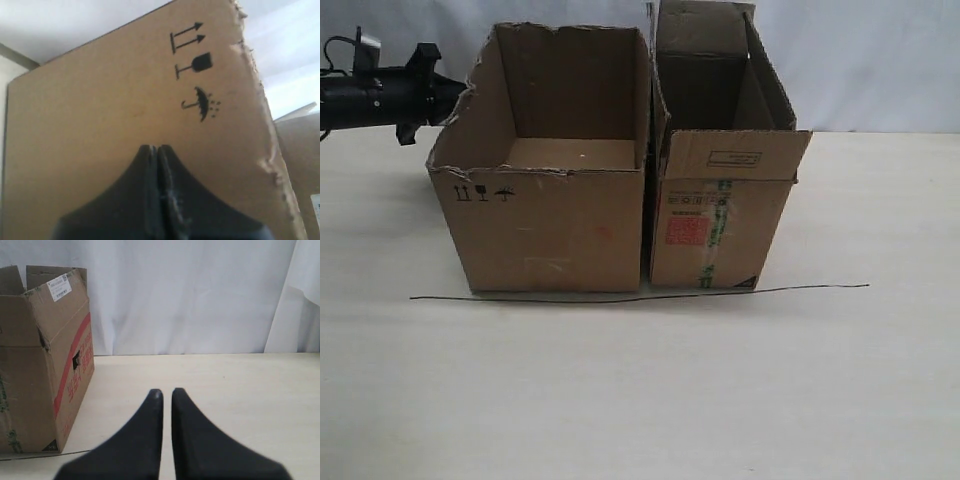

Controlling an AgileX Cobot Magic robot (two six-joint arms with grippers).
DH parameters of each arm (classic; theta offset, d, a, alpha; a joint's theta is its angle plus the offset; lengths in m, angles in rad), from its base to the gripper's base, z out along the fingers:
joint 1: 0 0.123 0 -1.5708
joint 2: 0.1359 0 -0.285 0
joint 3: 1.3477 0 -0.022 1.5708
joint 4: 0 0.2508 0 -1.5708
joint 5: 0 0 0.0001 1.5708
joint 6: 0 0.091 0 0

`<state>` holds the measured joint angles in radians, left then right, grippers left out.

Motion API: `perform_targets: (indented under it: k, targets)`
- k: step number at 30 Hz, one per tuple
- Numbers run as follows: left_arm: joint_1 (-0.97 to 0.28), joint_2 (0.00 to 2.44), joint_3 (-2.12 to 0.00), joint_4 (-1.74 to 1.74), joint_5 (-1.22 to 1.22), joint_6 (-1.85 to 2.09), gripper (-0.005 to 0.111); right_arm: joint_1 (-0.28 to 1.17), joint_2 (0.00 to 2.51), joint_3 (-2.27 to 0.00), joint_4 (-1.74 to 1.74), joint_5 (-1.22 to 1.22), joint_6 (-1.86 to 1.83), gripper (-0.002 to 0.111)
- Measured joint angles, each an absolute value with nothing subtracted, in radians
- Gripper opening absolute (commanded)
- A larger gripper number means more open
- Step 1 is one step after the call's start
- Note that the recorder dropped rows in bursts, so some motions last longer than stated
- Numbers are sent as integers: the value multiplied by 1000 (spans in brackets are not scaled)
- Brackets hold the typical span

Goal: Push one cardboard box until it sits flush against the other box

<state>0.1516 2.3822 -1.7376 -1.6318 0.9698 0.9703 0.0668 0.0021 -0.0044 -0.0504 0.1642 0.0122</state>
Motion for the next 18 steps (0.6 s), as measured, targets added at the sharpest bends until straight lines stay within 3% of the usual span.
perform_targets:
  k: [7, 12, 18]
  targets:
    - [289, 2280, -1858, -1591, 1074, 970, 0, 67, 2, -4, -50, 164, 12, 5]
    - [285, 2068, -1831, -1434, 1173, 968, 0, 67, 2, -4, -50, 164, 12, 5]
    - [252, 1650, -1416, -1271, 1044, 983, 0, 67, 2, -4, -50, 164, 12, 5]
